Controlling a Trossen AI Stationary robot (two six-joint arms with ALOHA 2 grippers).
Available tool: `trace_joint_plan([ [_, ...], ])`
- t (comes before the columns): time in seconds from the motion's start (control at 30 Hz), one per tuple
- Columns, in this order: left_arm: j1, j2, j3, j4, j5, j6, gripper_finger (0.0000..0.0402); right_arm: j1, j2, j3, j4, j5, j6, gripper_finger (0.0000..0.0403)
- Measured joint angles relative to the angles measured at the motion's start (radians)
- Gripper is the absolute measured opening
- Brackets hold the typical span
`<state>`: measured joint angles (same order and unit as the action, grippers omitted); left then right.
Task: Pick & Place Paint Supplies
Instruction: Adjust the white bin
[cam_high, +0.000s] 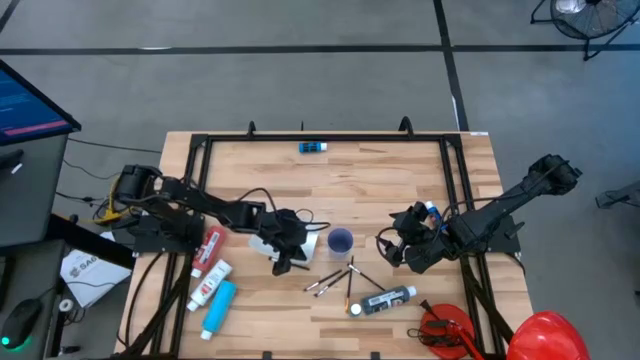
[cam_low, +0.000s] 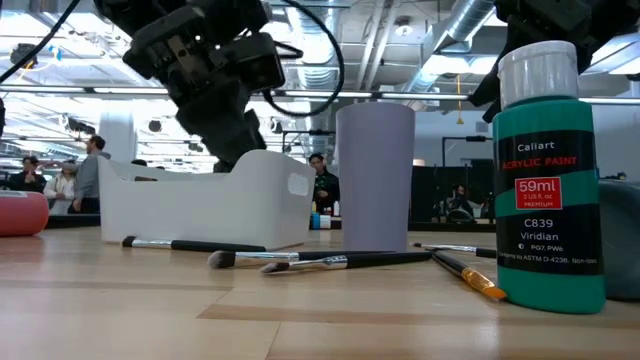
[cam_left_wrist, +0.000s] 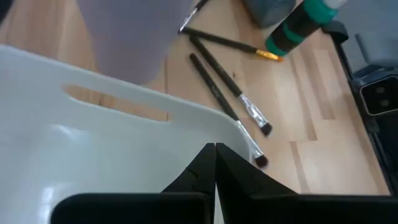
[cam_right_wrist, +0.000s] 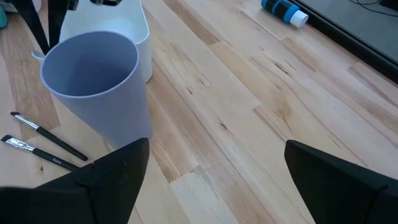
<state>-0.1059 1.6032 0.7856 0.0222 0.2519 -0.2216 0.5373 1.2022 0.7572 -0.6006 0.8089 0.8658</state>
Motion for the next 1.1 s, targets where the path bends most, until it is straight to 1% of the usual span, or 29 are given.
trace_joint_plan([
  [0.13,0.0,0.06,0.026,0.002,-0.001,0.0,0.0002,0.0,0.0,0.0,-0.002,0.0,0.0,0.0367],
  [0.33,0.0,0.172,0.12,0.003,0.018,0.028,0.0002,0.0,0.0,0.0,-0.005,0.0,0.0,0.0367],
  [0.47,0.0,0.209,0.153,0.005,0.017,0.036,0.0002,0.0,0.0,0.0,-0.006,-0.002,0.0,0.0367],
  [0.6,0.0,0.192,0.153,0.002,-0.026,0.041,0.0002,0.008,0.0,0.0,-0.013,-0.003,0.0,0.0367],
  [0.73,0.0,0.141,0.153,0.02,-0.129,0.039,0.0002,0.012,0.0,0.0,-0.017,-0.003,0.0,0.0367],
  [0.9,-0.009,0.106,0.149,0.022,-0.144,0.033,0.0002,0.012,0.0,0.0,-0.023,-0.003,0.011,0.0367],
  [1.1,-0.014,0.107,0.148,0.028,-0.152,0.033,0.0002,0.012,0.0,0.0,-0.023,-0.003,0.011,0.0367],
])
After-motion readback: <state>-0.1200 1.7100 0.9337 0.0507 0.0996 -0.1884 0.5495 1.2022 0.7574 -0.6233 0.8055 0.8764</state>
